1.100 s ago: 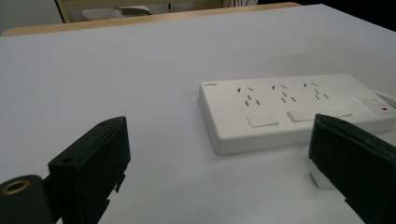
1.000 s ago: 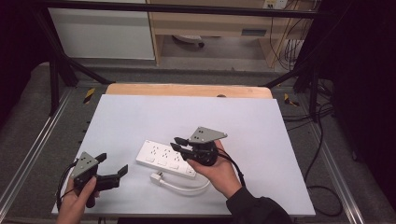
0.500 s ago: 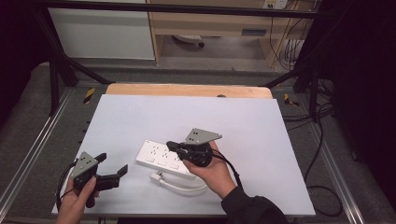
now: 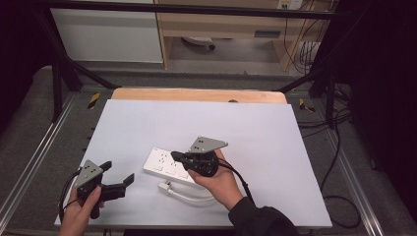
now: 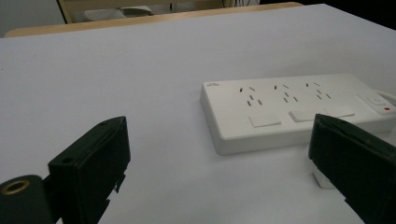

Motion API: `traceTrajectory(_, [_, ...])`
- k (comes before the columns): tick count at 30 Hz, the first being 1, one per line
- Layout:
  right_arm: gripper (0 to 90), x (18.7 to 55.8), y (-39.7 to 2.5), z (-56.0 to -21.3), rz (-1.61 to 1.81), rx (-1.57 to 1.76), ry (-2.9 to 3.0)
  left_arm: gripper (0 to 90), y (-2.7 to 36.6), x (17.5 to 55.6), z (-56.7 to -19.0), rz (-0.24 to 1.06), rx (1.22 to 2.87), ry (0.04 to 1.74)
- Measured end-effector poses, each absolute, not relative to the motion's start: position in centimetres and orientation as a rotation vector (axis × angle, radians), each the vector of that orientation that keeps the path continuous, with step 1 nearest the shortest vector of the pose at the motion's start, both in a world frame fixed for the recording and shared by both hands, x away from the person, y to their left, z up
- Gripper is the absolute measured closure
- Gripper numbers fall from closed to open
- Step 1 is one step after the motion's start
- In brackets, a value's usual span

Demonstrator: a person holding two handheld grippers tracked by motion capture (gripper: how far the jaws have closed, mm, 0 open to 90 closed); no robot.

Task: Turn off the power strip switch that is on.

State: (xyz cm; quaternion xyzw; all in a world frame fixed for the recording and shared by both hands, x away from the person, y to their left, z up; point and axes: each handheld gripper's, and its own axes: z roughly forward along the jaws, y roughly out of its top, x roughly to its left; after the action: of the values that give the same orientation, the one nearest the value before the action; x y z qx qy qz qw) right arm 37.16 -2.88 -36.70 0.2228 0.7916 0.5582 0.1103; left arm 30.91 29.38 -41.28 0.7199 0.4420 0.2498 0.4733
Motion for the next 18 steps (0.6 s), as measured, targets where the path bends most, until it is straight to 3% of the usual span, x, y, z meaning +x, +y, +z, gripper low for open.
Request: traceTrajectory(18, [90.0, 37.7, -0.7, -38.7, 1.585, 0.678, 2.413, 5.3, 29.6, 30.9, -41.3, 0.62, 1.761, 1.087])
